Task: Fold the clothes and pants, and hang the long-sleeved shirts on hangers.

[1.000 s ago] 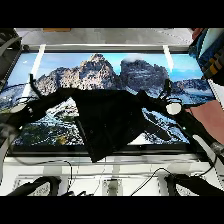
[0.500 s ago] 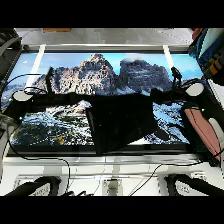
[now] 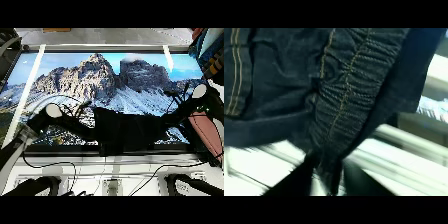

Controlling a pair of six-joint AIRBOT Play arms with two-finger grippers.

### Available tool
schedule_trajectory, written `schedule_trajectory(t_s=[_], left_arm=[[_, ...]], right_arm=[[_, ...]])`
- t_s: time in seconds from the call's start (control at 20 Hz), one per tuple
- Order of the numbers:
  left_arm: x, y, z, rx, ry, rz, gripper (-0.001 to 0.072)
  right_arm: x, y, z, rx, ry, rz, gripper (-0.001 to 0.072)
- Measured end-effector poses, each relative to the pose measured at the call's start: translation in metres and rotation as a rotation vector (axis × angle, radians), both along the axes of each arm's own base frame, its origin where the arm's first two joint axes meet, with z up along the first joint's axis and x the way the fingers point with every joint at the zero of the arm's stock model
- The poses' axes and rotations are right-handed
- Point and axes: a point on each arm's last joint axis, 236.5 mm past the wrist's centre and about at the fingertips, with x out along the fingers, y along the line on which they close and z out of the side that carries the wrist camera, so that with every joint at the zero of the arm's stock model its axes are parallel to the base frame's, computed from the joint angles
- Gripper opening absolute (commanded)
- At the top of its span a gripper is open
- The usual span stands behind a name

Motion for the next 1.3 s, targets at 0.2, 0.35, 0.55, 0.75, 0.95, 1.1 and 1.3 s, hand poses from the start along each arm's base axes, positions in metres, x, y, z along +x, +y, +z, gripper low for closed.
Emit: schedule_trajectory(t_s=[0.2, 0.35, 0.55, 0.75, 0.95, 1.1, 1.3], left_arm=[[-0.006, -0.009, -0.013, 0.025, -0.038, -0.024, 0.0704], [-0.002, -0.013, -0.016, 0.028, -0.064, -0.012, 0.0703], [0.001, -0.014, -0.018, 0.031, -0.081, -0.007, 0.0695], [0.002, -0.015, -0.018, 0.03, -0.088, -0.002, 0.0695], [0.003, -0.015, -0.018, 0.03, -0.091, 0.0, 0.0695], [0.003, -0.015, -0.018, 0.03, -0.091, 0.001, 0.0695], [0.004, -0.015, -0.018, 0.03, -0.092, 0.001, 0.0694]], right_arm=[[0.007, -0.015, -0.017, -0.051, -0.062, 0.063, 0.0594], [0.03, -0.031, -0.025, -0.108, -0.16, 0.05, 0.0587], [0.047, -0.058, -0.039, -0.143, -0.194, -0.025, 0.049], [0.049, -0.084, -0.048, -0.112, -0.176, -0.116, 0.0181], [0.051, -0.099, -0.038, 0.048, -0.19, -0.277, 0.0064], [0.041, -0.08, -0.034, 0.264, -0.153, -0.384, 0.0571], [0.033, -0.062, -0.051, 0.336, -0.125, -0.424, 0.07]])
